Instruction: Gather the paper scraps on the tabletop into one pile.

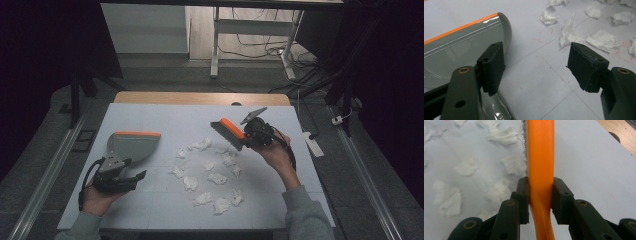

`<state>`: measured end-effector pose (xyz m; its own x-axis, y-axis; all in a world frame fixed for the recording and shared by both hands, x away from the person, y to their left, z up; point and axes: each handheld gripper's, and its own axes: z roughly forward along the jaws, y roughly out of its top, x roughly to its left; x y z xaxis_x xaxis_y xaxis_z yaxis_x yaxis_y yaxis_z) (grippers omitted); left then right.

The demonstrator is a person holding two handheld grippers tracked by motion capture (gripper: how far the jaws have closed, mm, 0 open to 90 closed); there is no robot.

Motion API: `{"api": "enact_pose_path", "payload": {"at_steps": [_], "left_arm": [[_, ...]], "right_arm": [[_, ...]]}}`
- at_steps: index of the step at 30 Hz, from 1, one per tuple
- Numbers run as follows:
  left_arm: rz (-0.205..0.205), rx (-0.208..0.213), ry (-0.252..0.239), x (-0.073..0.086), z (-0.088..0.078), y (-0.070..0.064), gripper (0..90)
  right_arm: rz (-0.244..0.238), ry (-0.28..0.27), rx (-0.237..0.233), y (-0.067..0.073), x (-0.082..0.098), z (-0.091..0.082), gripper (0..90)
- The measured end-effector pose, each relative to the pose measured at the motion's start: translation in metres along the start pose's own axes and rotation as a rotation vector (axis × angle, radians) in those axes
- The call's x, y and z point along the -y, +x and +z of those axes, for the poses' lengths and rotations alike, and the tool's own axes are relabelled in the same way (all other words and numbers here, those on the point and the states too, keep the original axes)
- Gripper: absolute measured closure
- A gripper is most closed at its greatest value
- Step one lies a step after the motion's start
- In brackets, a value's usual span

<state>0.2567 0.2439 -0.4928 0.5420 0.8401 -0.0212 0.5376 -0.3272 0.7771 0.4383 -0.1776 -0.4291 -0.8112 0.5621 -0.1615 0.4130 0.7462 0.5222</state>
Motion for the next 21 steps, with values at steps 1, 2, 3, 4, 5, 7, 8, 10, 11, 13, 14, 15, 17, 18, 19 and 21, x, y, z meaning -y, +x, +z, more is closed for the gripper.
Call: {"api": "enact_pose_path", "payload": {"at_steps": [1,2,3,4,5,7,8,10,11,13,14,15,17,18,19,21], "left_arm": [[0.002,0.001,0.001,0.0,0.0,0.0,30.3],[0.002,0.002,-0.001,0.0,0.0,0.0,30.3],[0.002,0.003,-0.002,0.0,0.0,0.0,30.3],[0.0,0.005,-0.003,0.0,0.0,0.0,30.3],[-0.001,0.005,-0.003,0.0,0.0,0.001,30.3],[-0.002,0.005,-0.003,0.001,0.0,0.001,30.3],[-0.003,0.005,-0.003,0.001,-0.001,0.001,30.3],[-0.003,0.004,-0.006,0.001,-0.002,0.002,30.3],[-0.003,0.004,-0.007,0.001,-0.002,0.002,30.3],[-0.005,0.001,-0.009,0.002,-0.002,0.002,30.4],[-0.006,0.0,-0.008,0.002,-0.002,0.002,30.4],[-0.006,-0.001,-0.007,0.002,-0.002,0.003,30.4],[-0.004,0.0,-0.004,0.002,-0.001,0.002,30.4],[-0.003,-0.001,-0.003,0.002,-0.001,0.002,30.4],[0.0,-0.001,-0.001,0.002,-0.001,0.001,30.4],[0.002,0.0,-0.002,0.002,-0.001,0.001,30.4]], "right_arm": [[-0.002,0.014,0.009,-0.003,-0.005,0.004,70.1],[-0.011,0.032,0.021,-0.006,-0.01,0.008,70.1],[-0.023,0.046,0.027,-0.009,-0.015,0.013,70.1],[-0.031,0.058,0.023,-0.012,-0.021,0.018,70.1],[-0.037,0.069,0.019,-0.013,-0.026,0.022,70.1],[-0.058,0.096,0.004,-0.014,-0.036,0.032,70.1],[-0.066,0.107,0.001,-0.014,-0.04,0.036,70.1],[-0.099,0.141,0.0,-0.012,-0.048,0.046,70.1],[-0.12,0.167,-0.003,-0.01,-0.051,0.052,70.1],[-0.149,0.168,-0.01,-0.006,-0.054,0.055,70.2],[-0.169,0.178,-0.027,-0.001,-0.056,0.056,70.2],[-0.193,0.182,-0.029,0.002,-0.057,0.056,70.3],[-0.251,0.21,-0.04,0.015,-0.058,0.056,70.5],[-0.282,0.225,-0.039,0.021,-0.058,0.056,70.6],[-0.311,0.232,-0.036,0.024,-0.058,0.055,70.6],[-0.346,0.246,-0.037,0.034,-0.054,0.05,70.7]]}}
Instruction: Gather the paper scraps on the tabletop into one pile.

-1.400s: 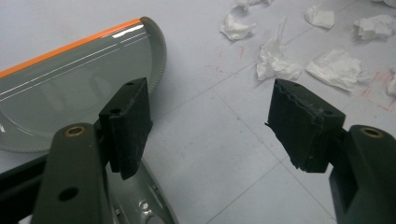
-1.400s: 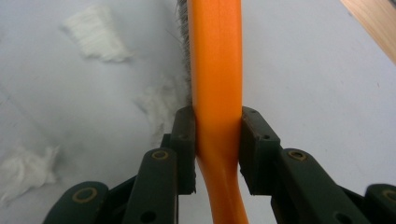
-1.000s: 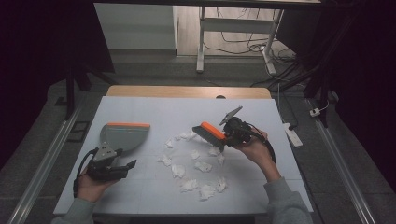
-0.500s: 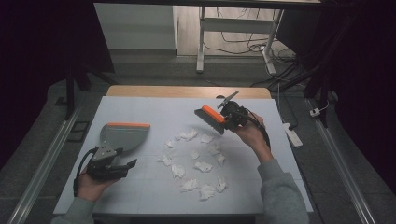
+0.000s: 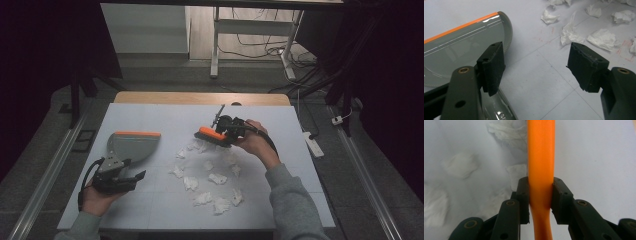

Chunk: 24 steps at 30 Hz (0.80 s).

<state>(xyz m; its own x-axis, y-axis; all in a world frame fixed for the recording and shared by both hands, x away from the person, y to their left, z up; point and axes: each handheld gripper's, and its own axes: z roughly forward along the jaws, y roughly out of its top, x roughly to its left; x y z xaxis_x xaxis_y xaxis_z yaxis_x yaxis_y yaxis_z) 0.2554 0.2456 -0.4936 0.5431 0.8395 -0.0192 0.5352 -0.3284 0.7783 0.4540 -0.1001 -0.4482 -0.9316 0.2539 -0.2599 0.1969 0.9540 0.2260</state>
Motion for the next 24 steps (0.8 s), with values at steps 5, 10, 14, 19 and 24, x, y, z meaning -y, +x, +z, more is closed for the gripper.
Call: {"api": "enact_pose_path", "payload": {"at_steps": [5,10,14,19,24], "left_arm": [[-0.001,0.002,-0.002,0.0,-0.001,0.0,30.3],[-0.001,0.006,-0.002,-0.001,0.001,0.0,30.2],[-0.002,0.007,-0.005,-0.002,0.001,0.0,30.2],[-0.004,0.007,-0.004,-0.002,0.001,0.001,30.2],[-0.005,0.008,-0.003,-0.002,0.002,0.002,30.2]], "right_arm": [[-0.058,-0.022,-0.075,0.023,0.013,-0.012,70.7],[-0.04,-0.099,-0.097,0.029,0.025,-0.029,70.6],[0.049,-0.182,-0.077,0.019,0.032,-0.041,70.6],[0.139,-0.247,-0.056,0.009,0.038,-0.045,70.5],[0.213,-0.319,-0.077,0.002,0.038,-0.046,70.5]]}}
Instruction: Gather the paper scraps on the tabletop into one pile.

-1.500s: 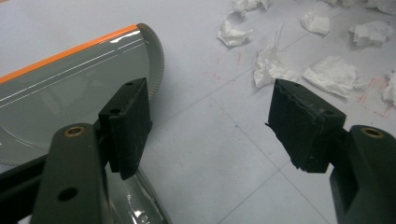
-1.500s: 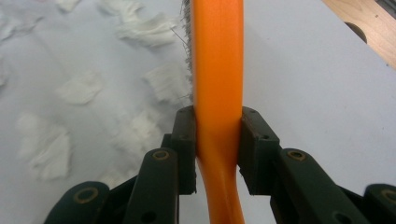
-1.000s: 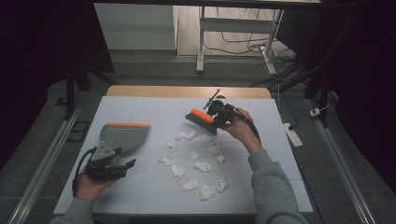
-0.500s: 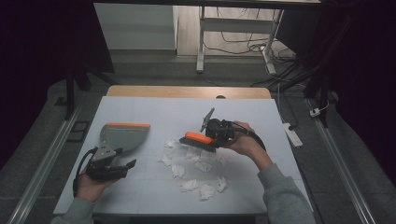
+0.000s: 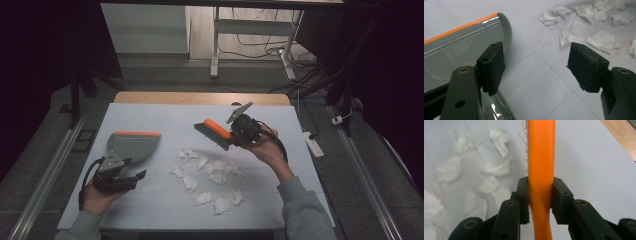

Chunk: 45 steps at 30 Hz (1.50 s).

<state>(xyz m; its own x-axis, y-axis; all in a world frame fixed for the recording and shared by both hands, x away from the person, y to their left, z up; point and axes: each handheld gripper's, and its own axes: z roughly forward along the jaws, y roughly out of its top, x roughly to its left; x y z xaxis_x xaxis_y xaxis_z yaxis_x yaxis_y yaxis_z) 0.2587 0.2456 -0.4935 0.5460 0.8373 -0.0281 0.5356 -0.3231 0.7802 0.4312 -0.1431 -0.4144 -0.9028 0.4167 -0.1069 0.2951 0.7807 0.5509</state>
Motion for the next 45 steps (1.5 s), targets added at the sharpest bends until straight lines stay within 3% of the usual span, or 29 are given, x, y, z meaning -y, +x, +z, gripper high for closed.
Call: {"api": "enact_pose_path", "payload": {"at_steps": [2,9,14,17,20,23,26,30,32,36,43,45], "left_arm": [[-0.001,0.0,0.0,0.0,0.0,0.0,30.2],[0.0,0.001,0.0,0.0,0.0,0.001,30.2],[-0.006,0.001,-0.005,0.001,0.0,0.003,30.2],[-0.005,0.0,-0.004,0.001,0.0,0.003,30.3],[-0.003,-0.002,-0.004,0.001,0.0,0.003,30.3],[0.0,-0.003,-0.004,0.001,0.0,0.002,30.3],[0.002,-0.003,-0.002,0.001,0.0,0.002,30.3],[0.002,-0.001,0.002,0.001,0.001,0.003,30.3],[0.004,0.001,0.001,0.002,0.001,0.002,30.3],[0.008,0.008,0.001,0.001,0.002,0.002,30.3],[0.016,0.014,-0.001,0.001,0.002,0.001,30.3],[0.018,0.014,0.001,0.001,0.002,0.001,30.3]], "right_arm": [[0.031,-0.033,-0.024,-0.003,-0.004,0.002,70.5],[0.092,-0.055,-0.055,-0.003,-0.026,0.022,70.5],[0.101,-0.047,-0.099,0.014,-0.047,0.037,70.6],[0.131,-0.055,-0.138,0.027,-0.06,0.046,70.5],[0.214,-0.042,-0.17,0.042,-0.075,0.063,70.5],[0.264,-0.027,-0.187,0.049,-0.083,0.083,70.5],[0.325,-0.025,-0.232,0.051,-0.087,0.101,70.5],[0.37,0.017,-0.233,0.049,-0.084,0.121,70.5],[0.416,0.024,-0.236,0.041,-0.077,0.122,70.6],[0.461,0.059,-0.208,0.027,-0.058,0.112,70.6],[0.473,0.098,-0.115,0.011,-0.029,0.075,70.5],[0.451,0.075,-0.108,0.01,-0.026,0.065,70.5]]}}
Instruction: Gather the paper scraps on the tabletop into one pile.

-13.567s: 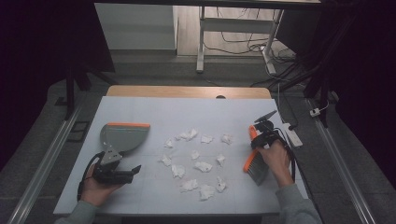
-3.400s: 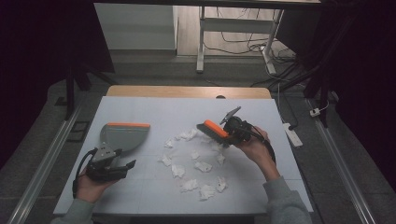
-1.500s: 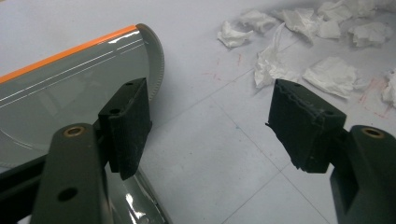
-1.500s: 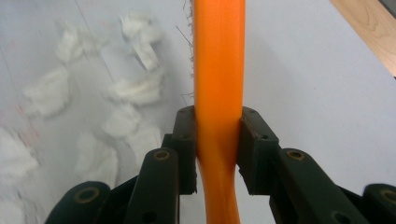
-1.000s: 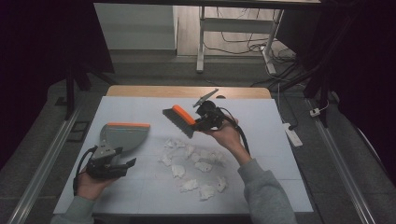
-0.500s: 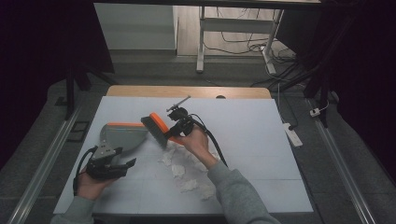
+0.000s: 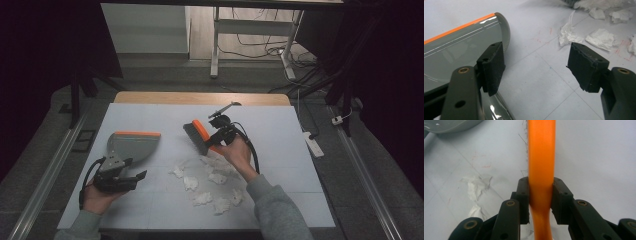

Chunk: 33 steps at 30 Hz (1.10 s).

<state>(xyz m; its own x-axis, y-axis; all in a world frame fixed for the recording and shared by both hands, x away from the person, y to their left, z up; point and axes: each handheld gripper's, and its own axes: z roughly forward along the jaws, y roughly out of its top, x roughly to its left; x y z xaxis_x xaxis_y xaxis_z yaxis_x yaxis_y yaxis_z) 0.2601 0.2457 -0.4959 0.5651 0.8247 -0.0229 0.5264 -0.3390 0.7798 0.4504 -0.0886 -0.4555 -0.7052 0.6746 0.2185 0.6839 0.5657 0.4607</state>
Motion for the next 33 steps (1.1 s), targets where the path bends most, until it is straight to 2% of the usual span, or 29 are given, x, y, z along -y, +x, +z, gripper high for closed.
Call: {"api": "enact_pose_path", "payload": {"at_steps": [1,5,8,11,15,19,21,25,27,33], "left_arm": [[0.0,0.0,0.0,0.0,0.0,0.0,30.3],[-0.006,-0.004,0.0,0.0,0.0,0.002,30.3],[-0.012,-0.008,-0.001,0.001,0.0,0.004,30.3],[-0.016,-0.012,-0.003,0.002,-0.001,0.005,30.3],[-0.018,-0.016,-0.005,0.002,-0.002,0.005,30.4],[-0.023,-0.021,-0.005,0.003,-0.002,0.006,30.5],[-0.023,-0.022,-0.003,0.003,-0.002,0.006,30.5],[-0.016,-0.022,-0.001,0.002,-0.001,0.005,30.5],[-0.019,-0.021,-0.002,0.003,-0.002,0.005,30.5],[-0.012,-0.018,0.001,0.002,-0.001,0.004,30.5]], "right_arm": [[0.003,-0.021,-0.009,0.001,0.001,-0.005,70.5],[-0.053,-0.095,-0.057,0.018,0.0,-0.025,70.6],[-0.128,-0.113,-0.062,0.039,0.0,-0.033,70.5],[-0.163,-0.123,-0.089,0.056,-0.001,-0.036,70.5],[-0.213,-0.08,-0.126,0.078,0.002,-0.026,70.5],[-0.224,-0.012,-0.177,0.094,0.009,-0.001,70.5],[-0.216,0.003,-0.195,0.099,0.013,0.012,70.5],[-0.204,0.038,-0.214,0.104,0.015,0.033,70.5],[-0.213,0.046,-0.181,0.103,0.015,0.037,70.5],[-0.14,0.053,-0.136,0.072,0.021,0.027,70.5]]}}
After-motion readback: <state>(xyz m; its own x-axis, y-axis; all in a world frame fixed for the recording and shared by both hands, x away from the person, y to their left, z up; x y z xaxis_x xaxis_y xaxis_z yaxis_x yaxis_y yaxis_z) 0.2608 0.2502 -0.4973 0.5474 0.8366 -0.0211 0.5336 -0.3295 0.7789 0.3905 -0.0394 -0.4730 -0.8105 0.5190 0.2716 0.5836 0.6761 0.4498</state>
